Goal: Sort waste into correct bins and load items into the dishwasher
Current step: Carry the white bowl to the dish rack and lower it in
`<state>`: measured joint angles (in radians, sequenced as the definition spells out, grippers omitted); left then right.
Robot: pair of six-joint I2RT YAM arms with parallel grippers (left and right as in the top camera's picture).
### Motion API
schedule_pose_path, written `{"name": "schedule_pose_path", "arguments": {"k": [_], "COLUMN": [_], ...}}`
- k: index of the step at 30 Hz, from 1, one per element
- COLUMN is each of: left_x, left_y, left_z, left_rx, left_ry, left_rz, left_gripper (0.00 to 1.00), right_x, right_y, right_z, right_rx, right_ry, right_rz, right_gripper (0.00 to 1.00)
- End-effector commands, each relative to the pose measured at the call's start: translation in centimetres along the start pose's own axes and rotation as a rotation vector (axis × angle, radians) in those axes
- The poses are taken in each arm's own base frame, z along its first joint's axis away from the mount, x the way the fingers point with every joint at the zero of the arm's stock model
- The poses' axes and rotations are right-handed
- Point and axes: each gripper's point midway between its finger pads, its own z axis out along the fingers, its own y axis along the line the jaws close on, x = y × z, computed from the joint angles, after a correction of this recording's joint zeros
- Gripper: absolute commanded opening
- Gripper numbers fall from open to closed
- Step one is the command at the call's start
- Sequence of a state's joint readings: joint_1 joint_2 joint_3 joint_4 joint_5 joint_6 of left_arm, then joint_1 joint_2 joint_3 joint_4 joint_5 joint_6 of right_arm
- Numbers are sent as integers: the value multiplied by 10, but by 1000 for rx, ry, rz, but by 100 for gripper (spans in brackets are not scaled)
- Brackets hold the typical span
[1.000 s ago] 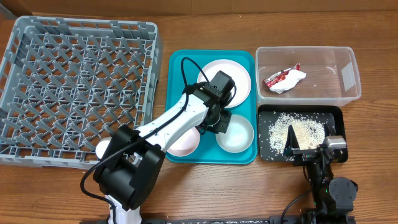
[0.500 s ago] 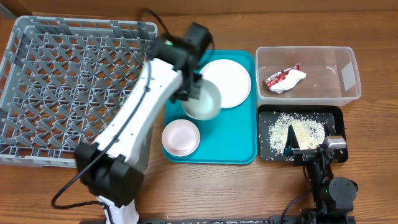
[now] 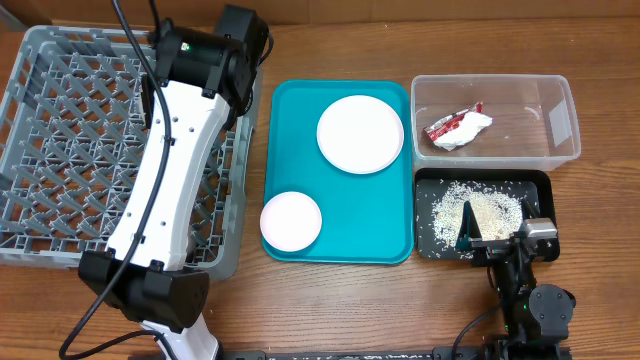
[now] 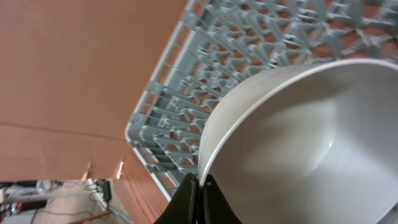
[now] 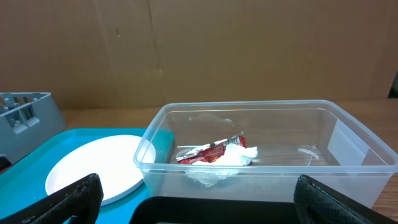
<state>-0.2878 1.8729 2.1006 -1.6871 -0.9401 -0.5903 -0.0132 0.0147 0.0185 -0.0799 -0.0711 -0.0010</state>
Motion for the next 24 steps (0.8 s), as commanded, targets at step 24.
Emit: {"name": "schedule_pose_path", "arguments": {"k": [24], "left_x": [19], "left_y": [-70], "left_z": [80], "left_rx": [-233], "left_ry": [-171], "left_rz": [62], "left_gripper": [5], "right_x": [1], "right_y": [-2], "right_z": [0], "right_rx": [7], "right_ry": [-6], "right_rz": [-4], "right_gripper": [100]}}
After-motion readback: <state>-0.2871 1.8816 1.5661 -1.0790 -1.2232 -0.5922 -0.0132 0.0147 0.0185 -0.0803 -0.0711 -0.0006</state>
